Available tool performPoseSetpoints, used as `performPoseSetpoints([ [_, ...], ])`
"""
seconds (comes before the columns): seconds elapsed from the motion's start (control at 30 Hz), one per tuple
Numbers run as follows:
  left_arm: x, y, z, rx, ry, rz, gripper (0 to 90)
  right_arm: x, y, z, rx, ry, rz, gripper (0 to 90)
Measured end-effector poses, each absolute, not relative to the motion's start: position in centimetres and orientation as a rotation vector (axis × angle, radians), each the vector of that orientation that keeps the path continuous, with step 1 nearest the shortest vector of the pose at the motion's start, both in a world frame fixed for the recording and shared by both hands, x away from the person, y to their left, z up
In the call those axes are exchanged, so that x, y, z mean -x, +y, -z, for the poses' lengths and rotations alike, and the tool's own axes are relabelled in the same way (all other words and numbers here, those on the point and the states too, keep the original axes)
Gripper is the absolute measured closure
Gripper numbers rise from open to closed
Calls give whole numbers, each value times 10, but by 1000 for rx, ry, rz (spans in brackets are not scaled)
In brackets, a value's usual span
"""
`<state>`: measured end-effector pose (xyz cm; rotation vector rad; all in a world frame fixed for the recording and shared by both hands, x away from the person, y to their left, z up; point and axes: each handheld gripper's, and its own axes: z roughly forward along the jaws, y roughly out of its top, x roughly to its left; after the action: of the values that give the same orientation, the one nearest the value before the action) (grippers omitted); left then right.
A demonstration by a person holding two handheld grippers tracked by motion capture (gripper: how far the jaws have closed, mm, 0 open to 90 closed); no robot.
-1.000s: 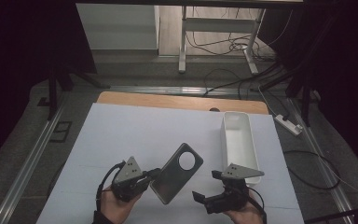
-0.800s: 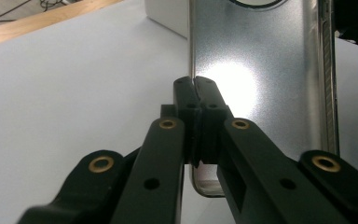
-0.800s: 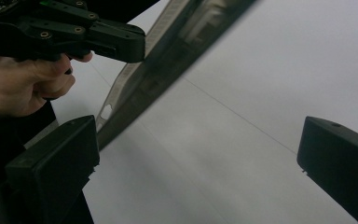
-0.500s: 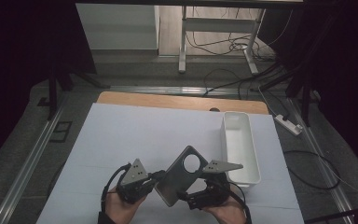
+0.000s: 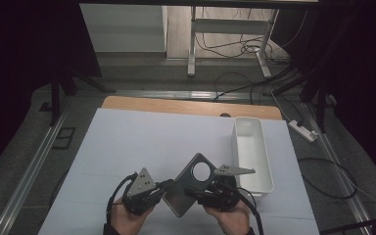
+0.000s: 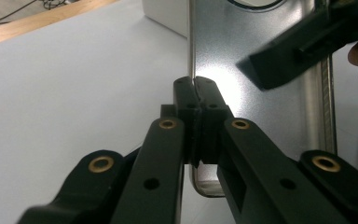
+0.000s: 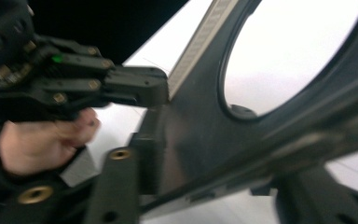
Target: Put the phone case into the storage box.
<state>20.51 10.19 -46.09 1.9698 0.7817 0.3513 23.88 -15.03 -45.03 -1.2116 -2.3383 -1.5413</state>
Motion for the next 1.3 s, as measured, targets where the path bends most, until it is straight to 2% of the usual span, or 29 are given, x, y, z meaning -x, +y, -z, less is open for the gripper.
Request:
performPoseSetpoints([
  [0.1, -205, 101, 461, -1977, 777, -342, 889, -240, -152, 452, 1222, -2253, 1557, 764],
  [0.2, -206, 102, 462, -1977, 766, -316, 878, -241, -154, 453, 1245, -2184, 1564, 845],
  [0.3, -206, 103, 462, -1968, 765, -293, 852, -240, -156, 453, 1258, -2160, 1577, 855],
  [0.37, -209, 109, 461, -1949, 779, -264, 751, -239, -155, 452, 1266, -2174, 1578, 856],
  [0.4, -211, 111, 461, -1946, 788, -241, 640, -238, -156, 452, 1265, -2182, 1581, 856],
  [0.43, -211, 111, 461, -1946, 788, -241, 569, -238, -156, 452, 1261, -2186, 1582, 856],
  [0.63, -228, 128, 471, -1910, 749, 61, 133, -237, -157, 451, 1211, -2234, 1568, 856],
  [0.7, -229, 129, 472, -1910, 737, 90, 52, -237, -157, 451, 1178, -2249, 1568, 856],
  [0.83, -231, 128, 477, -1929, 701, 160, 0, -236, -156, 450, 1119, -2255, 1563, 856],
  [0.97, -233, 123, 484, -1952, 663, 245, 0, -237, -156, 450, 1064, -2249, 1551, 856],
  [1.13, -229, 114, 485, -1997, 580, 263, 1, -236, -154, 449, 990, -2251, 1539, 856],
  [1.2, -228, 112, 485, -2012, 559, 272, 44, -235, -152, 449, 960, -2253, 1532, 856],
  [1.27, -227, 112, 485, -2009, 540, 289, 144, -235, -152, 448, 933, -2255, 1533, 856],
  [1.3, -227, 112, 485, -2005, 514, 319, 236, -234, -151, 448, 917, -2253, 1532, 856],
])
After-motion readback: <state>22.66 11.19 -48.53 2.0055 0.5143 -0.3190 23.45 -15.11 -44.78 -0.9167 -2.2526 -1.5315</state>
